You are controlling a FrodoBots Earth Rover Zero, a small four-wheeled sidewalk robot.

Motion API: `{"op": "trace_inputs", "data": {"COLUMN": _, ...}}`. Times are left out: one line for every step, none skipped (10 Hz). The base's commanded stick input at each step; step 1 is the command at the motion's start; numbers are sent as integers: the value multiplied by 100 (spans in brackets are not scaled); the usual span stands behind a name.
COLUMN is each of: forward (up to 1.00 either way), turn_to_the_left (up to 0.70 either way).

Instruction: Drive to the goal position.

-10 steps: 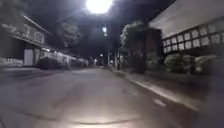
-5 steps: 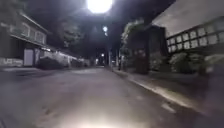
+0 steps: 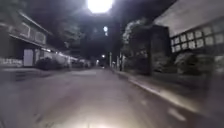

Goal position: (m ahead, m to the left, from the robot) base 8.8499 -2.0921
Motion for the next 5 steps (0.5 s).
{"op": "trace_inputs", "data": {"forward": 50, "turn_to_the_left": 0}}
{"op": "trace_inputs", "data": {"forward": 50, "turn_to_the_left": 0}}
{"op": "trace_inputs", "data": {"forward": 50, "turn_to_the_left": 0}}
{"op": "trace_inputs", "data": {"forward": 50, "turn_to_the_left": 0}}
{"op": "trace_inputs", "data": {"forward": 50, "turn_to_the_left": 0}}
